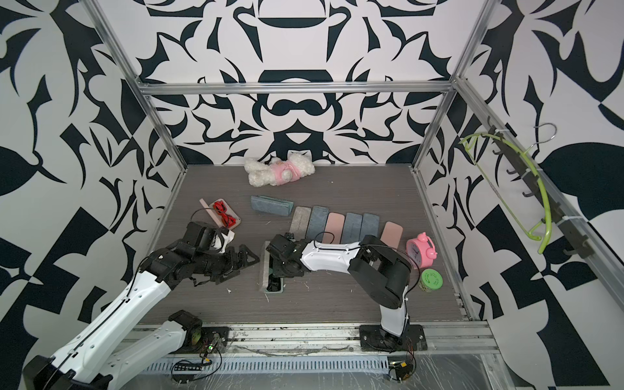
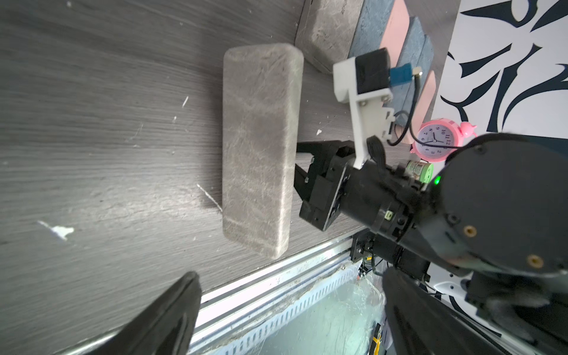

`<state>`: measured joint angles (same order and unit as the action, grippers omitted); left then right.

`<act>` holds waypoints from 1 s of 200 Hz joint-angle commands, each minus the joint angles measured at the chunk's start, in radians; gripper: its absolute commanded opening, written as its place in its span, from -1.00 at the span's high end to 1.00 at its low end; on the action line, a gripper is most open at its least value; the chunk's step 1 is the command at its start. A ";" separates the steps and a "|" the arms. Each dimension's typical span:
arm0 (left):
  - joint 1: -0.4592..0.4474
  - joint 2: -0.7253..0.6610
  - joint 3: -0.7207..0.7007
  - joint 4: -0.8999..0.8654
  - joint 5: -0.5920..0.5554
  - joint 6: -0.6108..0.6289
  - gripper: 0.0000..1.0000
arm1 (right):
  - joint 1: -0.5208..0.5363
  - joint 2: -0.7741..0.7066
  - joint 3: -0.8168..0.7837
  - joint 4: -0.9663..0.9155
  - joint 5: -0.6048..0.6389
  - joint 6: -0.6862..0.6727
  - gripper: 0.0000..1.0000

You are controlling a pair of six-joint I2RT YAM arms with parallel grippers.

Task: Close the glasses case
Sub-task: Close the glasses case at the center of the board.

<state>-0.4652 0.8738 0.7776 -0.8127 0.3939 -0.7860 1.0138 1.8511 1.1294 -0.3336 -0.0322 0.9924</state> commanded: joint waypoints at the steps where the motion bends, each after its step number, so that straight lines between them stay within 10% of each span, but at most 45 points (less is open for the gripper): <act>1: -0.003 -0.023 -0.015 -0.046 0.034 -0.017 -0.90 | -0.006 -0.030 -0.003 0.018 0.008 0.001 0.96; 200: -0.095 0.092 -0.106 0.123 0.022 -0.071 -0.17 | -0.006 -0.030 -0.017 0.038 -0.008 0.001 0.97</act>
<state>-0.5560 0.9539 0.6960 -0.7155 0.4301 -0.8616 1.0134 1.8500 1.1240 -0.3260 -0.0399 0.9924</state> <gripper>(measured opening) 0.593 0.049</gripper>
